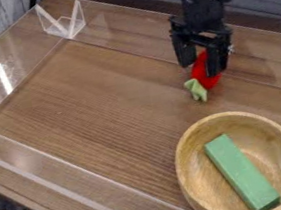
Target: Move the red object to the right side of the table
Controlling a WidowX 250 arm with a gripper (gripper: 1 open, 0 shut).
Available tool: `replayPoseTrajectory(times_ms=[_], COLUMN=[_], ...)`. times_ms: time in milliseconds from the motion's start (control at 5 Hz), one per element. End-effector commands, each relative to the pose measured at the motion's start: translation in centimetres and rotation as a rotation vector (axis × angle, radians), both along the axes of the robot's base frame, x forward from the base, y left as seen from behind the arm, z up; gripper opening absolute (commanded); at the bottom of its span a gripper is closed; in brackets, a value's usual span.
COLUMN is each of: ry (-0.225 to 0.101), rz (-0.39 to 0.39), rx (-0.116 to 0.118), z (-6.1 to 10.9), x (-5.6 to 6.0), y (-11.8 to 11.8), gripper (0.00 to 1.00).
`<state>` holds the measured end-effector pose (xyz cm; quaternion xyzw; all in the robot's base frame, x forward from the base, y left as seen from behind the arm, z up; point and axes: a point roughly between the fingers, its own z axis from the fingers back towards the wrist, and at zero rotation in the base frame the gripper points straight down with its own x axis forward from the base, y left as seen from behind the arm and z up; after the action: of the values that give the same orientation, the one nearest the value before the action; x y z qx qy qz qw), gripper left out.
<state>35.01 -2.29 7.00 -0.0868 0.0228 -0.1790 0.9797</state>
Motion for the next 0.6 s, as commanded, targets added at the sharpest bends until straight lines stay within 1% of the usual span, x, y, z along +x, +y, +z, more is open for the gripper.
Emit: replayPoseTrajectory(times_ms=[0,200,400], ry=[-0.101,-0.125,-0.153], rz=[0.01,0.086,0.166], rx=[-0.004,-0.004,0.002], z=[3.85,4.12,4.4], x=[-0.05,-0.51,-0.97], y=[1.6,1.77,2.33], gripper=[1.0,1.0,1.0])
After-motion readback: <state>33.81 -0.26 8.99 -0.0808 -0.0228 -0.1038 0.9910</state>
